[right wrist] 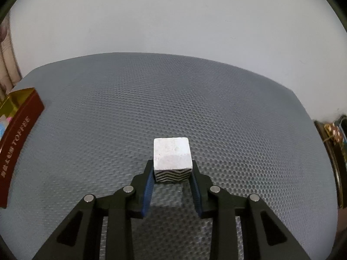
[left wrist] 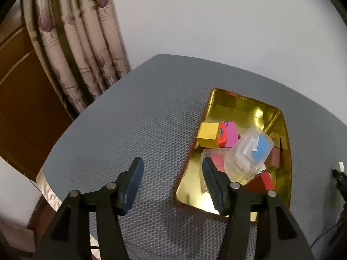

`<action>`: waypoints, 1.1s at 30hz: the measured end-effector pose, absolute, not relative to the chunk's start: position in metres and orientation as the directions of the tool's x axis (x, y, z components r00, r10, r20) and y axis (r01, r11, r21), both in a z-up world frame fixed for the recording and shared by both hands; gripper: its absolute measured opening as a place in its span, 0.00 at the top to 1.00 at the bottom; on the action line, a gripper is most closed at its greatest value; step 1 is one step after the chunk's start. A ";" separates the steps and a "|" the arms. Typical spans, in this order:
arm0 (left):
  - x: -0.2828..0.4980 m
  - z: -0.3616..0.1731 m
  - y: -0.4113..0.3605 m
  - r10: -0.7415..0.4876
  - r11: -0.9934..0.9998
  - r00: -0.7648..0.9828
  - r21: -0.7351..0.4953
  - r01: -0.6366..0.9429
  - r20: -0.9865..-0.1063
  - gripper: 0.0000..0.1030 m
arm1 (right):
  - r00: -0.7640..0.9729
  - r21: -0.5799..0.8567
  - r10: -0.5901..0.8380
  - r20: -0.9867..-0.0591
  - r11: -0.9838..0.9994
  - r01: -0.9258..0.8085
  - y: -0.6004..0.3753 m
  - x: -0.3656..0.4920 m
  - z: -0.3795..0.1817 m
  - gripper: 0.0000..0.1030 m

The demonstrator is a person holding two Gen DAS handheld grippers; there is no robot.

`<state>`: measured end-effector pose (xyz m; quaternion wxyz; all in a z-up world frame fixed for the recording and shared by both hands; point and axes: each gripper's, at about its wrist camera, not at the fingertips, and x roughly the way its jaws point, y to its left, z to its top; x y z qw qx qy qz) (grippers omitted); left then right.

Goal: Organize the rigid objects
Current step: 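Carry the white zigzag cube into the gold tin and open the right gripper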

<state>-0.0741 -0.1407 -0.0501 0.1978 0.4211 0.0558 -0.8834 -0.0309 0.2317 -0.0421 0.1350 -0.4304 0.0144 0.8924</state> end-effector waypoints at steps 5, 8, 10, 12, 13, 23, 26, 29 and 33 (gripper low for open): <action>-0.075 -0.050 -0.145 -0.312 -0.913 -0.567 0.076 0.401 -0.762 0.44 | -0.627 -0.078 0.179 -0.758 -0.980 -0.185 0.209 -0.019 -0.017 0.70; -0.075 -0.050 -0.146 -0.311 -0.915 -0.569 0.079 0.395 -0.762 0.43 | -0.645 -0.074 0.140 -0.751 -0.989 -0.127 0.187 -0.011 0.000 0.70; -0.075 -0.050 -0.147 -0.311 -0.915 -0.572 0.076 0.396 -0.759 0.41 | -0.662 -0.064 0.102 -0.742 -0.995 -0.082 0.168 0.000 0.016 0.70; -0.075 -0.050 -0.149 -0.327 -0.909 -0.570 0.087 0.407 -0.754 0.40 | -0.669 -0.059 0.068 -0.740 -0.998 -0.036 0.137 0.040 0.054 0.70; -0.075 -0.050 -0.151 -0.330 -0.906 -0.568 0.085 0.414 -0.754 0.40 | -0.674 -0.057 0.046 -0.737 -0.998 -0.005 0.126 0.041 0.059 0.70; -0.072 -0.048 -0.167 -0.335 -0.885 -0.552 0.054 0.463 -0.763 0.39 | -0.667 -0.022 -0.109 -0.737 -0.983 0.185 0.048 0.043 0.109 0.70; -0.071 -0.048 -0.168 -0.330 -0.885 -0.554 0.047 0.462 -0.765 0.38 | -0.650 -0.028 -0.126 -0.749 -0.975 0.222 0.027 0.031 0.107 0.70; -0.072 -0.048 -0.167 -0.330 -0.890 -0.554 0.056 0.453 -0.764 0.38 | -0.630 -0.036 -0.122 -0.767 -0.972 0.232 0.016 0.028 0.105 0.70; -0.073 -0.050 -0.165 -0.315 -0.898 -0.554 0.053 0.436 -0.770 0.38 | -0.608 -0.039 -0.110 -0.787 -0.973 0.227 0.004 0.004 0.079 0.70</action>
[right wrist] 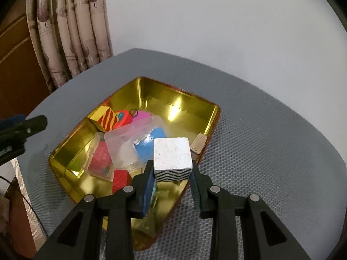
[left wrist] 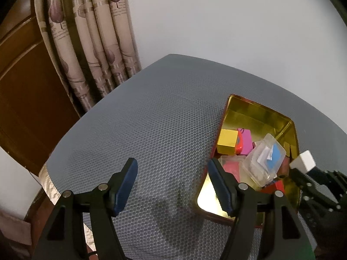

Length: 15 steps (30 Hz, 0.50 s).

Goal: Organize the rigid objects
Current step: 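Carry the white zigzag cube into the gold tin and open the right gripper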

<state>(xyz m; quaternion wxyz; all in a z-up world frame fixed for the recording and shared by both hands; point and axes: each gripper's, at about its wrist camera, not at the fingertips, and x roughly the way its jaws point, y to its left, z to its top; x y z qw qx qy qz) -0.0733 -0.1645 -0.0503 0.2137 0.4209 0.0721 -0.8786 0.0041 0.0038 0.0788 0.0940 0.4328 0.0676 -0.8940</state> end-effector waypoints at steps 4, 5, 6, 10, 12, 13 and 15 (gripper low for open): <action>-0.074 -0.051 -0.163 -0.305 -0.903 -0.557 0.050 0.427 -0.772 0.37 | -0.595 -0.045 -0.099 -0.798 -0.974 0.222 0.003 -0.003 0.069 0.70; -0.075 -0.051 -0.163 -0.300 -0.905 -0.557 0.047 0.422 -0.774 0.37 | -0.593 -0.045 -0.096 -0.799 -0.975 0.218 -0.002 -0.014 0.060 0.70; -0.075 -0.052 -0.163 -0.295 -0.907 -0.558 0.044 0.418 -0.776 0.37 | -0.592 -0.045 -0.091 -0.801 -0.977 0.210 -0.004 -0.020 0.055 0.70; -0.076 -0.052 -0.159 -0.280 -0.915 -0.562 0.040 0.400 -0.779 0.37 | -0.597 -0.052 -0.072 -0.799 -0.981 0.189 -0.008 -0.025 0.049 0.69; -0.076 -0.052 -0.158 -0.276 -0.919 -0.566 0.040 0.393 -0.776 0.37 | -0.601 -0.059 -0.066 -0.797 -0.981 0.186 -0.009 -0.027 0.048 0.69; -0.076 -0.052 -0.158 -0.274 -0.920 -0.568 0.039 0.390 -0.776 0.37 | -0.601 -0.063 -0.061 -0.797 -0.981 0.183 -0.008 -0.027 0.048 0.69; -0.076 -0.052 -0.157 -0.267 -0.923 -0.569 0.037 0.383 -0.778 0.36 | -0.600 -0.060 -0.059 -0.798 -0.983 0.175 -0.008 -0.029 0.047 0.68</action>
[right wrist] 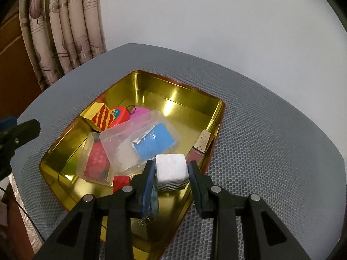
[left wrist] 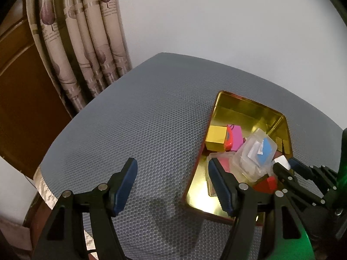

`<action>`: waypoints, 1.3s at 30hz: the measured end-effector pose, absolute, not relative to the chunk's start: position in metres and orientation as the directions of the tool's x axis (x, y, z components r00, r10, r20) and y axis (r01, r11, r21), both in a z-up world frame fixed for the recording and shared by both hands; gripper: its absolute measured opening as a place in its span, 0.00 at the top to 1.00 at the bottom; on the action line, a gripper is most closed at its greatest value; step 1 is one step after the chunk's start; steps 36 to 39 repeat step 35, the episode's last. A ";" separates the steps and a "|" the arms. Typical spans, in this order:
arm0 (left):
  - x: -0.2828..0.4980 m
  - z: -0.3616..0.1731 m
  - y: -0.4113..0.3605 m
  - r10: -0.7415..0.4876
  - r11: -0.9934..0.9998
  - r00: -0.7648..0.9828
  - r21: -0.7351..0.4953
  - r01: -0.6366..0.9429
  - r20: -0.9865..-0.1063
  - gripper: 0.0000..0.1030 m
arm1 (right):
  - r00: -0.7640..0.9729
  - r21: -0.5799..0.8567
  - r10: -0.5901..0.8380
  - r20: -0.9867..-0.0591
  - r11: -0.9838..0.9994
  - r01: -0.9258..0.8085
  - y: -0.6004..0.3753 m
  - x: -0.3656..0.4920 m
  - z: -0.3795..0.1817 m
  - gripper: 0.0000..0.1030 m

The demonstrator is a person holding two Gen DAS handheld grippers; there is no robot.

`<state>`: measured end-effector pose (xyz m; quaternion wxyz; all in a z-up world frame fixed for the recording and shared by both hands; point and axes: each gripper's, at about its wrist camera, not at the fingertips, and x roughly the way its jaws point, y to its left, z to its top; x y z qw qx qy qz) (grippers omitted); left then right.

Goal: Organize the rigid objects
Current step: 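Carry the white zigzag cube into the gold tin and open the right gripper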

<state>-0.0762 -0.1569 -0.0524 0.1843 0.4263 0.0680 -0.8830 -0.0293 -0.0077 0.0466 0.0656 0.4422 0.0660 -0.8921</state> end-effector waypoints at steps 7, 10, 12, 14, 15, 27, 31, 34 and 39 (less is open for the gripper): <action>-0.078 -0.054 -0.152 -0.264 -0.931 -0.577 0.047 0.363 -0.773 0.34 | -0.613 -0.060 -0.031 -0.789 -0.990 0.128 -0.006 -0.015 0.058 0.49; -0.079 -0.054 -0.147 -0.259 -0.936 -0.583 0.052 0.347 -0.770 0.33 | -0.610 -0.065 -0.023 -0.792 -0.990 0.122 -0.009 -0.007 0.061 0.49; -0.078 -0.053 -0.144 -0.261 -0.938 -0.586 0.058 0.342 -0.767 0.33 | -0.608 -0.063 -0.026 -0.794 -0.990 0.125 -0.011 0.001 0.063 0.49; -0.078 -0.053 -0.141 -0.256 -0.941 -0.591 0.058 0.332 -0.765 0.33 | -0.608 -0.069 -0.021 -0.794 -0.990 0.123 -0.011 0.008 0.064 0.48; -0.078 -0.053 -0.141 -0.252 -0.943 -0.592 0.058 0.326 -0.765 0.33 | -0.610 -0.073 -0.019 -0.792 -0.989 0.126 -0.012 0.012 0.065 0.48; -0.078 -0.053 -0.125 -0.221 -0.962 -0.605 0.068 0.266 -0.765 0.28 | -0.603 -0.052 -0.025 -0.797 -0.993 0.110 -0.012 0.032 0.069 0.48; -0.077 -0.053 -0.123 -0.223 -0.963 -0.609 0.074 0.261 -0.762 0.28 | -0.610 -0.054 -0.027 -0.792 -0.992 0.114 -0.013 0.033 0.072 0.48; -0.076 -0.052 -0.122 -0.224 -0.963 -0.610 0.075 0.260 -0.760 0.28 | -0.613 -0.048 -0.034 -0.789 -0.992 0.117 -0.012 0.033 0.073 0.48; -0.077 -0.051 -0.121 -0.226 -0.962 -0.611 0.074 0.263 -0.759 0.28 | -0.612 -0.049 -0.032 -0.790 -0.992 0.116 -0.012 0.033 0.074 0.48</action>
